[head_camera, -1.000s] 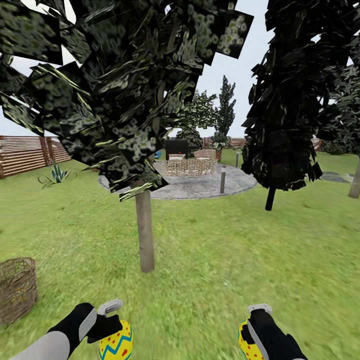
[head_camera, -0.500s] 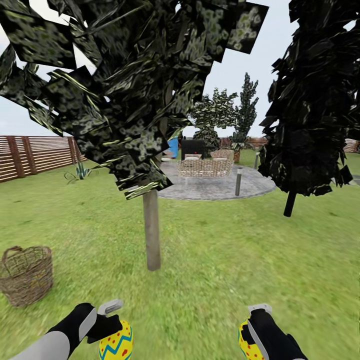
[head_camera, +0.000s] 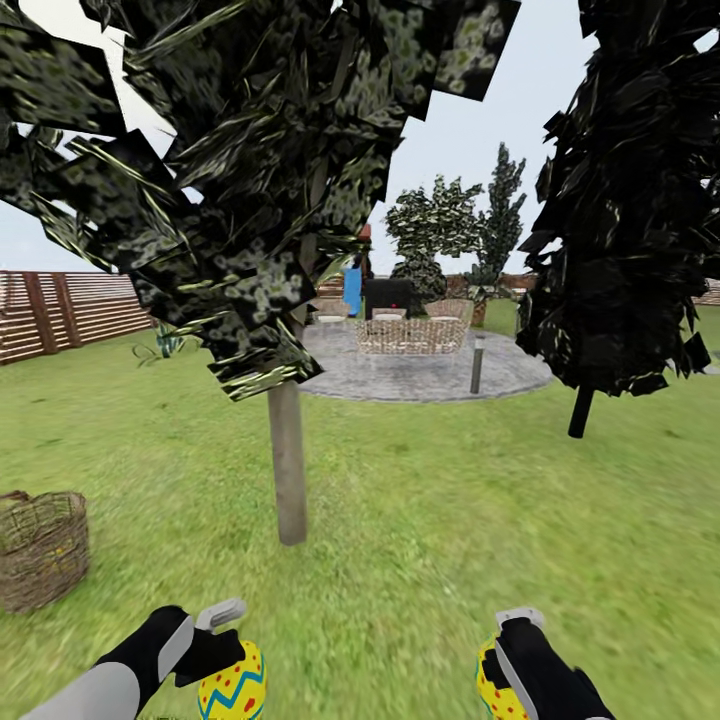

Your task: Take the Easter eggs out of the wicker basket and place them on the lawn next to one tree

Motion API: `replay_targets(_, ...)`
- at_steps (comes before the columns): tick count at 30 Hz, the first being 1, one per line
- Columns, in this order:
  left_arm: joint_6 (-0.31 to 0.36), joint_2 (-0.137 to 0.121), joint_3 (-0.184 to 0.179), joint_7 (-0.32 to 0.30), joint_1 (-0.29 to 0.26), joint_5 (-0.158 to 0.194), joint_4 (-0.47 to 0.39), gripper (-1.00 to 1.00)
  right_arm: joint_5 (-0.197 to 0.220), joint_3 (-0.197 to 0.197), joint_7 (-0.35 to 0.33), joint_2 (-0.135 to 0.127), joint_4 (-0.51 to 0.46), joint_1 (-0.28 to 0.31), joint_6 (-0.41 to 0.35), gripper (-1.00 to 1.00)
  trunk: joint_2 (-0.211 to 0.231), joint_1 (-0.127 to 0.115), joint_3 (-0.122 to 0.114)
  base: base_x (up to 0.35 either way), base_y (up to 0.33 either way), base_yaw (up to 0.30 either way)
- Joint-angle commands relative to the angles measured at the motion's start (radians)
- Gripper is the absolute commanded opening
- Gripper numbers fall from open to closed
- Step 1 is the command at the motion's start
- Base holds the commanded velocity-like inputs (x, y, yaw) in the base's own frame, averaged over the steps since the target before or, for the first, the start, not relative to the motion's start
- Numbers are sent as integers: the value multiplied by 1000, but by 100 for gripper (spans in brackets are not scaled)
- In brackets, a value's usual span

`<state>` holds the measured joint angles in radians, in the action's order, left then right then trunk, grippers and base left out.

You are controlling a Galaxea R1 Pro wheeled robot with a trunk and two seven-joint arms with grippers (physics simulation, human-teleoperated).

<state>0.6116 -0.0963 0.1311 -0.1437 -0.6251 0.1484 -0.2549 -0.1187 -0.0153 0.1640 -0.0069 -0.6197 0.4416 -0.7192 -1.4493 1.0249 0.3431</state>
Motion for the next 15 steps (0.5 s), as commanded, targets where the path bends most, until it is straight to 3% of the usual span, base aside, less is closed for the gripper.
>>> replay_targets(1,7,1,4,1,-1,5,-1,-100,-9,-2,-3,-1,-2,0,-6,-100,-1,0,1,88,-325,286)
replay_targets(15,7,0,4,1,-1,7,-1,-100,-9,-2,-3,-1,25,0,-6,-100,-1,0,1,88,-325,294)
